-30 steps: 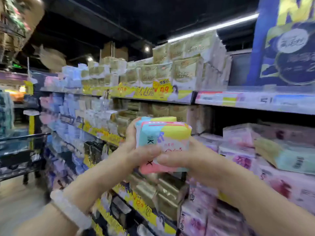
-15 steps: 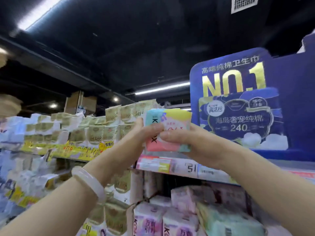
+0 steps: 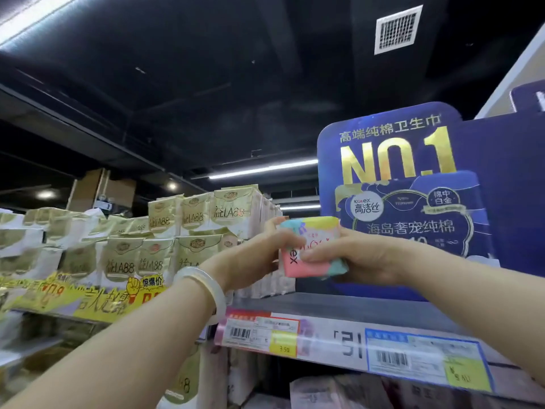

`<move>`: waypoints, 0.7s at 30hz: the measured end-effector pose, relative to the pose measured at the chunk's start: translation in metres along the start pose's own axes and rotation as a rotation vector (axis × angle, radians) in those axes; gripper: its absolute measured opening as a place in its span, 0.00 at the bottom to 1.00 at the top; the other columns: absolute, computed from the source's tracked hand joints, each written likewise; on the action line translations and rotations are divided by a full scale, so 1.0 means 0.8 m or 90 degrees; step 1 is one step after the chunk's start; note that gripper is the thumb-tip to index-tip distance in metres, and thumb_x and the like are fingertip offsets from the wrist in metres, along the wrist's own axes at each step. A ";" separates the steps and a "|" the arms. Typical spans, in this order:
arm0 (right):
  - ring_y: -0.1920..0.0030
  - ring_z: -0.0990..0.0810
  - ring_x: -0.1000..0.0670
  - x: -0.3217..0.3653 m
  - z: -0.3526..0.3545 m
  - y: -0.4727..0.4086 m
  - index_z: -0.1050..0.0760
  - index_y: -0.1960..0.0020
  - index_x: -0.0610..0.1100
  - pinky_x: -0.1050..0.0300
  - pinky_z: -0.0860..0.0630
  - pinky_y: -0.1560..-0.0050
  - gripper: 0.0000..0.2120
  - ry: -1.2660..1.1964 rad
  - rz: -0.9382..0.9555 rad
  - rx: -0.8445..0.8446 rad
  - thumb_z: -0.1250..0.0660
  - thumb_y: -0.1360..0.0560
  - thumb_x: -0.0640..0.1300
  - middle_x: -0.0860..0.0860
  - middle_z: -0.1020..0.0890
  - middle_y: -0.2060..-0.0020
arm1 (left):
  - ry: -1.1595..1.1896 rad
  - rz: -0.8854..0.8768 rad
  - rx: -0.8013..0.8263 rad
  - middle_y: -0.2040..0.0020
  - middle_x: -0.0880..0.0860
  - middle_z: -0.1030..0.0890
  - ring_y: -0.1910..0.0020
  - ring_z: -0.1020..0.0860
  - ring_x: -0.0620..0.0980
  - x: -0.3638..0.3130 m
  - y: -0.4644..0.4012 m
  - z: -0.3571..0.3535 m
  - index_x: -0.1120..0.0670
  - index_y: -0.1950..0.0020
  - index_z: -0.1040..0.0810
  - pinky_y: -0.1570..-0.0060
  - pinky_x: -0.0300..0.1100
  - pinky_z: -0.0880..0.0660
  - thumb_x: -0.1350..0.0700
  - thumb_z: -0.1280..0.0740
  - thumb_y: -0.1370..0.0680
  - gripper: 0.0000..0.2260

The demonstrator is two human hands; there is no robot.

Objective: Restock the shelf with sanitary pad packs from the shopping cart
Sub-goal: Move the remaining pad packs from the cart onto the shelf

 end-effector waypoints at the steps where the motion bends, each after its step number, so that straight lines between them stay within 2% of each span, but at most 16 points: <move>1: 0.57 0.17 0.51 -0.010 0.004 -0.004 0.33 0.34 0.45 0.60 0.22 0.59 0.38 0.025 -0.034 -0.010 0.22 0.41 0.39 0.47 0.17 0.52 | 0.014 0.014 0.010 0.33 0.62 0.29 0.41 0.22 0.57 0.007 -0.005 -0.001 0.51 0.25 0.44 0.39 0.50 0.27 0.50 0.28 0.39 0.45; 4: 0.57 0.20 0.52 -0.045 0.015 -0.013 0.31 0.37 0.48 0.57 0.27 0.54 0.43 0.147 -0.118 -0.027 0.19 0.50 0.50 0.49 0.17 0.54 | -0.013 0.057 0.055 0.32 0.61 0.31 0.42 0.22 0.56 0.032 -0.016 -0.005 0.42 0.25 0.48 0.39 0.49 0.27 0.51 0.29 0.42 0.49; 7: 0.44 0.19 0.48 -0.068 0.017 -0.021 0.33 0.35 0.49 0.48 0.27 0.36 0.52 0.161 -0.153 -0.020 0.16 0.55 0.51 0.44 0.20 0.42 | -0.088 0.102 0.085 0.32 0.61 0.31 0.39 0.24 0.56 0.055 -0.026 -0.002 0.42 0.23 0.51 0.34 0.52 0.30 0.50 0.28 0.44 0.53; 8: 0.42 0.20 0.48 -0.071 0.016 -0.023 0.34 0.34 0.49 0.47 0.28 0.34 0.54 0.162 -0.158 -0.014 0.16 0.55 0.52 0.45 0.20 0.40 | -0.086 0.110 0.094 0.33 0.61 0.30 0.40 0.23 0.56 0.058 -0.027 0.000 0.42 0.23 0.51 0.35 0.51 0.28 0.52 0.28 0.43 0.53; 11: 0.40 0.21 0.51 -0.077 0.012 -0.029 0.37 0.31 0.50 0.50 0.27 0.35 0.56 0.190 -0.169 0.012 0.17 0.55 0.57 0.48 0.21 0.40 | -0.053 0.104 0.115 0.37 0.61 0.27 0.47 0.20 0.56 0.054 -0.022 0.002 0.43 0.23 0.51 0.48 0.46 0.22 0.56 0.29 0.43 0.52; 13: 0.40 0.21 0.53 -0.078 0.010 -0.029 0.39 0.30 0.49 0.52 0.28 0.35 0.56 0.211 -0.178 0.030 0.18 0.52 0.59 0.50 0.21 0.39 | -0.068 0.091 0.108 0.38 0.60 0.25 0.46 0.20 0.56 0.051 -0.016 0.004 0.43 0.25 0.48 0.46 0.47 0.23 0.53 0.28 0.44 0.51; 15: 0.40 0.22 0.55 -0.077 0.009 -0.027 0.41 0.28 0.49 0.54 0.29 0.34 0.54 0.217 -0.172 0.050 0.19 0.48 0.59 0.52 0.21 0.39 | -0.082 0.090 0.078 0.40 0.58 0.23 0.48 0.19 0.54 0.051 -0.011 0.008 0.43 0.24 0.48 0.47 0.46 0.22 0.49 0.26 0.41 0.50; 17: 0.41 0.22 0.57 -0.073 0.007 -0.024 0.38 0.29 0.49 0.59 0.27 0.38 0.47 0.233 -0.161 0.059 0.22 0.44 0.57 0.53 0.23 0.38 | -0.094 0.091 0.053 0.42 0.55 0.22 0.49 0.19 0.51 0.051 -0.009 0.012 0.43 0.23 0.50 0.46 0.45 0.23 0.42 0.27 0.40 0.51; 19: 0.41 0.22 0.58 -0.067 0.003 -0.020 0.34 0.32 0.51 0.64 0.26 0.44 0.39 0.247 -0.144 0.064 0.25 0.40 0.55 0.54 0.26 0.36 | -0.099 0.090 0.039 0.42 0.53 0.22 0.47 0.19 0.51 0.051 -0.008 0.015 0.41 0.23 0.51 0.40 0.47 0.26 0.37 0.28 0.41 0.52; 21: 0.41 0.23 0.58 -0.065 0.001 -0.018 0.32 0.34 0.52 0.64 0.27 0.43 0.35 0.241 -0.131 0.075 0.25 0.39 0.54 0.54 0.28 0.35 | -0.124 0.086 0.026 0.40 0.52 0.23 0.42 0.21 0.52 0.050 -0.007 0.018 0.40 0.23 0.50 0.33 0.51 0.30 0.32 0.29 0.44 0.53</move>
Point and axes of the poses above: each hand's wrist, its own y-axis away from the middle knuckle, its own z-axis out of the back of the hand, x = y × z, the point moved 6 cm from there along -y, towards the middle knuckle
